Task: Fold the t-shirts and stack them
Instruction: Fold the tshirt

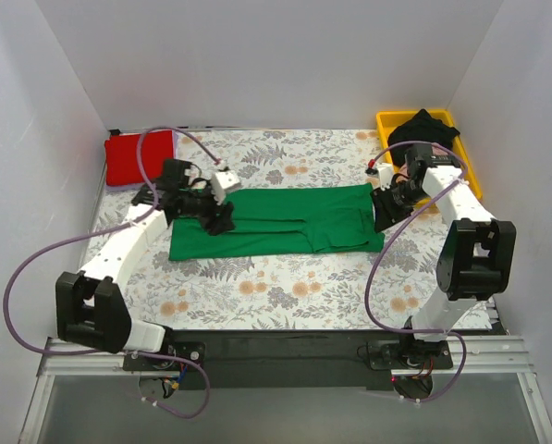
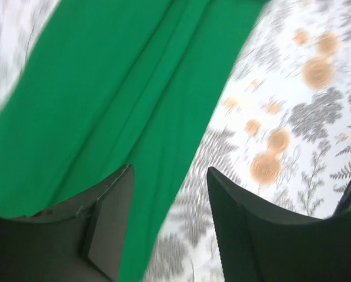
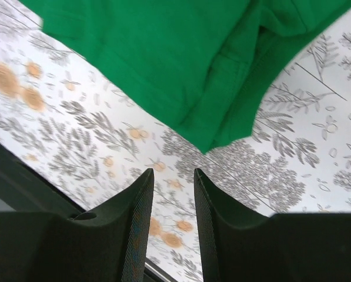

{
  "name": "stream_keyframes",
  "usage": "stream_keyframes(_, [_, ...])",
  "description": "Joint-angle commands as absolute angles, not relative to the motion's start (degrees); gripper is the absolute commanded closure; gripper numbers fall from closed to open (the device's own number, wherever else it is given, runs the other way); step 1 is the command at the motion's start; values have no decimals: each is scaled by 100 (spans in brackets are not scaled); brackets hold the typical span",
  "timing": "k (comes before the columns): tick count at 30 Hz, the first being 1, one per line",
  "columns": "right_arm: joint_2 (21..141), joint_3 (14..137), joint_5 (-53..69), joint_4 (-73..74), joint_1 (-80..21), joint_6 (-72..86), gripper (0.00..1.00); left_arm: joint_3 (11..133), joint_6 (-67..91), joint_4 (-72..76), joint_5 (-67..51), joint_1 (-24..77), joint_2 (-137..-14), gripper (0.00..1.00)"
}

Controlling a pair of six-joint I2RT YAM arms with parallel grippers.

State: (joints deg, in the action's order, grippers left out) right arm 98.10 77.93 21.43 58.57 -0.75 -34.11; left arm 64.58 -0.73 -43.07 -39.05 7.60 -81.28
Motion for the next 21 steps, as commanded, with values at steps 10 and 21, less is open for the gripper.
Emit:
stream_keyframes(10, [10423, 7691, 3016, 5634, -53, -2207, 54, 5511, -685, -336, -2936, 4340, -8990, 46])
stream_keyframes(21, [10960, 7611, 2997, 5309, -53, -2030, 53, 5713, -1116, 158, -2699, 4852, -10054, 45])
